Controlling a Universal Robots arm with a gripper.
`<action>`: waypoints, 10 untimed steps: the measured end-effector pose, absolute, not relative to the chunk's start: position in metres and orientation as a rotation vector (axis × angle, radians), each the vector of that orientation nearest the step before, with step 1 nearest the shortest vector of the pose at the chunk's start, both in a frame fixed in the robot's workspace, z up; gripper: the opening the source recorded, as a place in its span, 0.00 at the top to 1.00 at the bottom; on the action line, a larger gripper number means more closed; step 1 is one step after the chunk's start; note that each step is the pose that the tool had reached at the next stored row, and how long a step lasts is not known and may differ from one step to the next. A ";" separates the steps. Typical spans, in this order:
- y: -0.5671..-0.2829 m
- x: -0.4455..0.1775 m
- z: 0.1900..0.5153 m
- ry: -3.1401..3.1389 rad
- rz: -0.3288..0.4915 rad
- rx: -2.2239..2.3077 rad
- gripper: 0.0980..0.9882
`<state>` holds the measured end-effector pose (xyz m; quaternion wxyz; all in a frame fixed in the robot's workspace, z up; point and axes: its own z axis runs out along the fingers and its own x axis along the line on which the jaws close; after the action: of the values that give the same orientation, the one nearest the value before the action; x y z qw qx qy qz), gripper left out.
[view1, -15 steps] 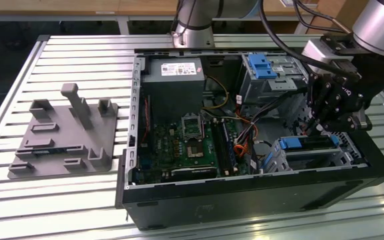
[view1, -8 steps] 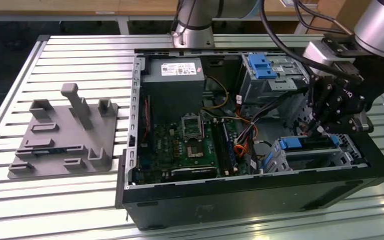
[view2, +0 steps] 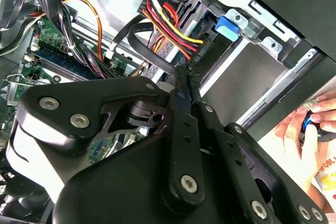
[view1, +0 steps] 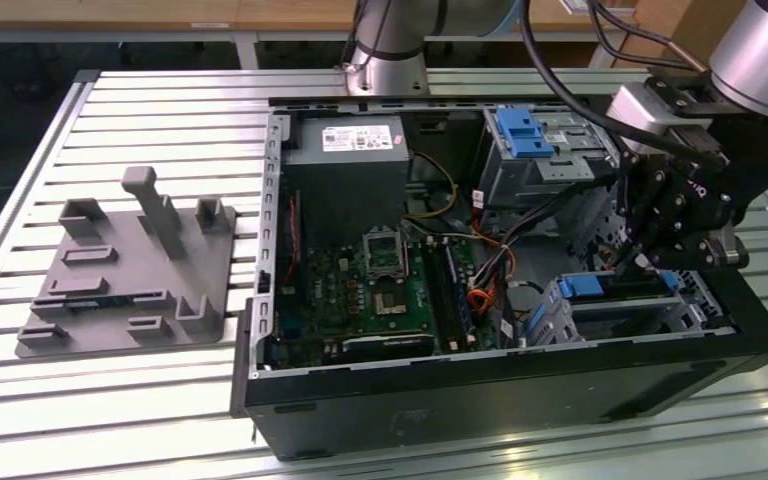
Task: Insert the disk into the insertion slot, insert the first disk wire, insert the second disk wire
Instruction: 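Insert the second disk wire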
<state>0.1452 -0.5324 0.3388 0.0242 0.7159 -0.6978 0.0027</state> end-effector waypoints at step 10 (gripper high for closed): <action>-0.532 0.146 0.337 -2.159 0.008 2.215 0.95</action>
<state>0.1457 -0.5323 0.3371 0.0240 0.7160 -0.6977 0.0025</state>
